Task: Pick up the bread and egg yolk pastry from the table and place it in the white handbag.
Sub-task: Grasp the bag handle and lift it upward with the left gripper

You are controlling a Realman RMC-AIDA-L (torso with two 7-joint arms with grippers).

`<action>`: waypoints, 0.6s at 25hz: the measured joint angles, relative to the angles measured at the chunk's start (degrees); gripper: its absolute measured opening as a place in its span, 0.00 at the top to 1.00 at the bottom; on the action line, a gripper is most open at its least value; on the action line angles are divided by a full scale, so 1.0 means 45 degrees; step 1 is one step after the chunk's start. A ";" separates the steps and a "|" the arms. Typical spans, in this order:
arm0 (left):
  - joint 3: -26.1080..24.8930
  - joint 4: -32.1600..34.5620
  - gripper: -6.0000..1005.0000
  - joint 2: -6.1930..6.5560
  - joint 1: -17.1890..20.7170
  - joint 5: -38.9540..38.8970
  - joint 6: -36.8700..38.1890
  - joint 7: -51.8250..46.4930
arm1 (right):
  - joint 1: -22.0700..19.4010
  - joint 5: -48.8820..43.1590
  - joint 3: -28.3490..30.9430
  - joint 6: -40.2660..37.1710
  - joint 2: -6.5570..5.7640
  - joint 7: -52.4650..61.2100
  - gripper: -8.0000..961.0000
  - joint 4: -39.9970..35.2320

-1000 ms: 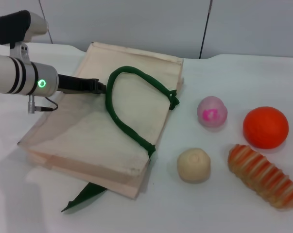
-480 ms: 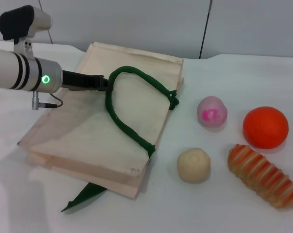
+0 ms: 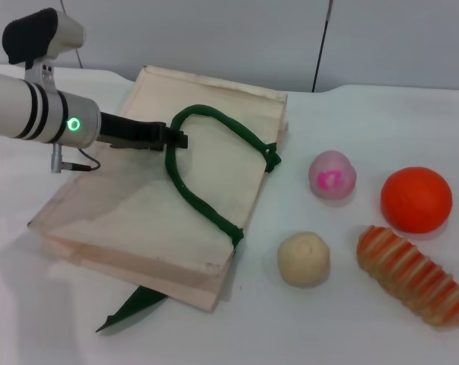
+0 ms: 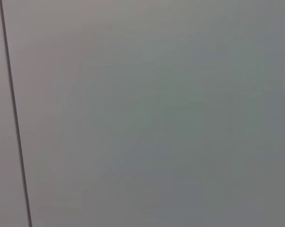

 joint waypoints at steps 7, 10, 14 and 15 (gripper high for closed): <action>0.0021 -0.0113 0.44 0.0016 -0.0367 0.0527 0.0168 -0.0109 | 0.0060 0.0000 -0.0004 0.0006 0.0000 0.0002 0.08 -0.0013; 0.0028 -0.0232 0.44 0.0016 -0.0598 0.0942 0.0211 -0.0168 | 0.0148 -0.0007 -0.0005 0.0020 0.0000 0.0002 0.08 0.0029; 0.0028 -0.0569 0.45 0.0063 -0.0903 0.1404 0.0486 -0.0292 | 0.0248 -0.0050 -0.0005 0.0023 0.0000 0.0002 0.08 0.0030; 0.0031 -0.0667 0.45 0.0086 -0.0957 0.1457 0.0556 -0.0327 | 0.0273 -0.0083 -0.0002 0.0026 0.0000 0.0002 0.08 0.0036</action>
